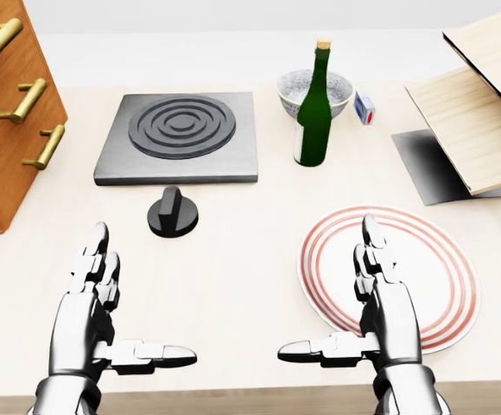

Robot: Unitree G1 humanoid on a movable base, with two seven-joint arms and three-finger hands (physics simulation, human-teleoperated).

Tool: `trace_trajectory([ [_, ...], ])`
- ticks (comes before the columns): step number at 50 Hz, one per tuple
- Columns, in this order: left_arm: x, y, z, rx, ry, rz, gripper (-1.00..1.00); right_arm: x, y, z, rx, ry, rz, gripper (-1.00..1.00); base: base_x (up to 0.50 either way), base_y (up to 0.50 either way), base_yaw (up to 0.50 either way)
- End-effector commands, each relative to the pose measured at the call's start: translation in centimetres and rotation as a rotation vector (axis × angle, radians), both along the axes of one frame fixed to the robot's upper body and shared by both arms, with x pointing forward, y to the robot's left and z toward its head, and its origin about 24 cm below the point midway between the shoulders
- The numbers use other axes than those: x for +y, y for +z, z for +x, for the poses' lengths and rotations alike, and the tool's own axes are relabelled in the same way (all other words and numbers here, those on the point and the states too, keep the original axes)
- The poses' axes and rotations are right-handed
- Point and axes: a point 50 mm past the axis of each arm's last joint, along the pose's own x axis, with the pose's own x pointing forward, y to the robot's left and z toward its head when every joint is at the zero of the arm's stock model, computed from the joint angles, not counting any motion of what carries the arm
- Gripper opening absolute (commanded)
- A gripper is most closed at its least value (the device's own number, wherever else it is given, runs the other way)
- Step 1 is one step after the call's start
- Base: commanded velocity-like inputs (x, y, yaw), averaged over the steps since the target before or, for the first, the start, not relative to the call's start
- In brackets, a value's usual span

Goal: Turn on the stove.

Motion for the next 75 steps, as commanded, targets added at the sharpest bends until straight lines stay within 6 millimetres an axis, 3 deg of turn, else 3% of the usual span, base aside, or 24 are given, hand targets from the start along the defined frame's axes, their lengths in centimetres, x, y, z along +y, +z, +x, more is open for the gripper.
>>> trace_trajectory([
  [1,0.6,-0.2,0.0,0.002,-0.003,0.007,1.0,-0.6,0.2,-0.1,-0.014,0.004,-0.011,1.0,0.0,0.0,0.0],
  [27,0.7,-0.9,0.5,0.054,0.003,0.023,1.0,0.3,4.8,-2.6,-0.256,0.005,-0.127,1.0,0.11,0.0,0.0],
  [75,0.7,-1.6,0.7,0.088,0.011,0.041,1.0,0.8,6.1,-3.7,-0.31,0.005,-0.144,1.0,0.5,0.0,0.0],
])
